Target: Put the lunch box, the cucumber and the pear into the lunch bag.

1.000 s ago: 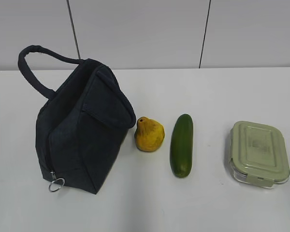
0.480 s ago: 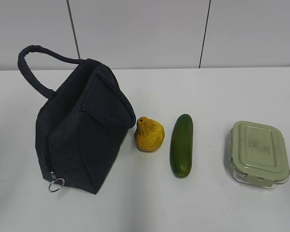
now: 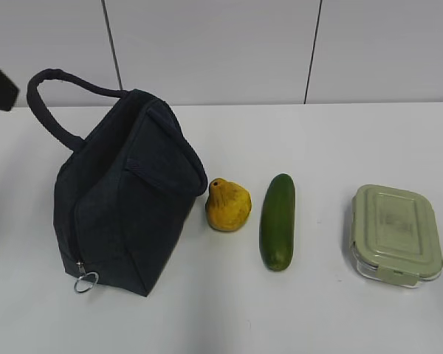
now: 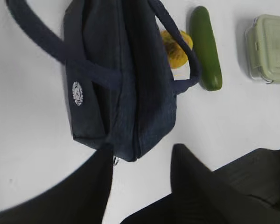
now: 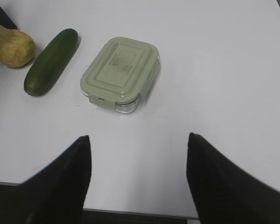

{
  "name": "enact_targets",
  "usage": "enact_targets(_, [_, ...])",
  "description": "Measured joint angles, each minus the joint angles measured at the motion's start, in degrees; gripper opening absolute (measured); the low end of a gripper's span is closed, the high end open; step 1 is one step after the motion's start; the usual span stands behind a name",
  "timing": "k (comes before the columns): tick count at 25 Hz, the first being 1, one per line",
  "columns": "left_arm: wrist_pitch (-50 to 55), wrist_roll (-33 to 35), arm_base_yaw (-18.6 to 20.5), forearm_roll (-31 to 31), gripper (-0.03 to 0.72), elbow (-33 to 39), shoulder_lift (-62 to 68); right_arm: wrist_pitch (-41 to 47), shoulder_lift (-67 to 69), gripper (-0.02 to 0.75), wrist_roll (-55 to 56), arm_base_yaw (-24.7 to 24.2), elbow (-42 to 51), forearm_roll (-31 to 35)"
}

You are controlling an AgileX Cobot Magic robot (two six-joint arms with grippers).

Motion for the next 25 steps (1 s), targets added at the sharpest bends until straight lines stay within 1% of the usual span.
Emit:
enact_targets(3, [0.6, 0.0, -3.2, 2.8, 0.372, -6.3, 7.1, 0.0, 0.0, 0.475, 0.0, 0.0, 0.0, 0.0])
enact_targets(6, [1.2, 0.0, -5.8, 5.8, 0.419, -12.2, 14.0, 0.0, 0.0, 0.475, 0.0, 0.0, 0.0, 0.0])
enact_targets(9, [1.8, 0.0, -7.2, 7.1, 0.430, -17.0, 20.0, 0.0, 0.0, 0.475, 0.0, 0.0, 0.0, 0.0])
enact_targets(13, [2.7, 0.0, -7.5, 7.2, 0.435, -22.2, 27.1, 0.0, 0.0, 0.474, 0.0, 0.0, 0.0, 0.0])
enact_targets(17, [2.8, 0.0, -7.5, 7.6, 0.435, -24.1, 31.0, 0.0, 0.0, 0.474, 0.0, 0.0, 0.0, 0.0])
enact_targets(25, [2.8, 0.0, -7.5, 9.3, 0.435, -24.3, 34.9, 0.0, 0.0, 0.475, 0.0, 0.0, 0.0, 0.0])
